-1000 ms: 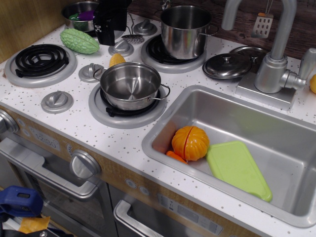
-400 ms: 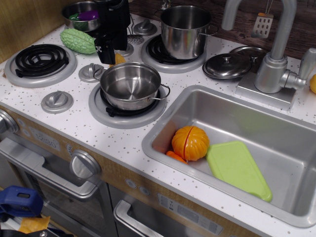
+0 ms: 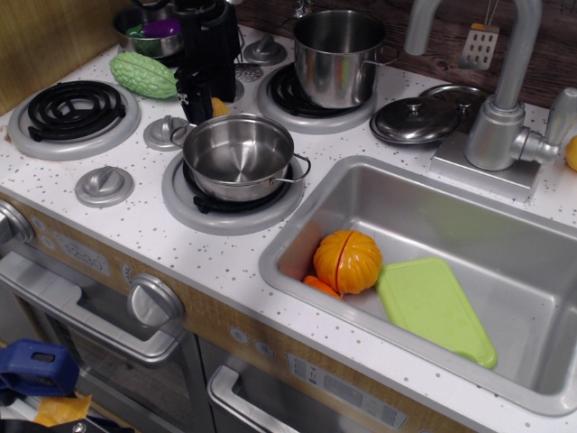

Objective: Put corn in pan which is on stove

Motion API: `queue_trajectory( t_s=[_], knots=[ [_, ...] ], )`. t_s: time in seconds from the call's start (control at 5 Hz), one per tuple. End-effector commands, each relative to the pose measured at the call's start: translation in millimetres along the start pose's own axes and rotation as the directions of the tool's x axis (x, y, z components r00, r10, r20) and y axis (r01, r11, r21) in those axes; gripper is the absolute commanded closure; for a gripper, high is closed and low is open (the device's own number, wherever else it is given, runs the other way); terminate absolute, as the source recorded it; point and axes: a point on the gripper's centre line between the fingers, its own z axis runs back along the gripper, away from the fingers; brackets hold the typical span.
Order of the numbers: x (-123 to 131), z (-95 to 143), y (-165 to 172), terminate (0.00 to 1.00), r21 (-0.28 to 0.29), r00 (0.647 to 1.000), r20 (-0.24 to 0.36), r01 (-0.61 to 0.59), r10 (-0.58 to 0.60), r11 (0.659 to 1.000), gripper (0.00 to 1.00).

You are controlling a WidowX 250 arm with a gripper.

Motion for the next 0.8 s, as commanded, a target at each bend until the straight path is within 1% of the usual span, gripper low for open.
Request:
queue_trajectory(
  t_s=[0.0, 0.2, 0.4, 0.6],
  knots=[
    [-6.2, 16.8, 7.0, 0.00, 0.058, 1.000, 0.000, 0.002, -0.002, 0.998, 1.00],
    [-6.5, 15.9, 6.4, 0.00, 0.063, 1.000, 0.003, 0.001, -0.001, 0.998, 1.00],
    [-3.5, 36.8, 7.7, 0.00, 0.058, 0.999, -0.044, -0.003, 0.005, 0.998, 1.00],
    [2.1, 72.5, 10.3, 0.00, 0.062, 0.989, -0.151, 0.003, 0.006, 0.998, 1.00]
  ],
)
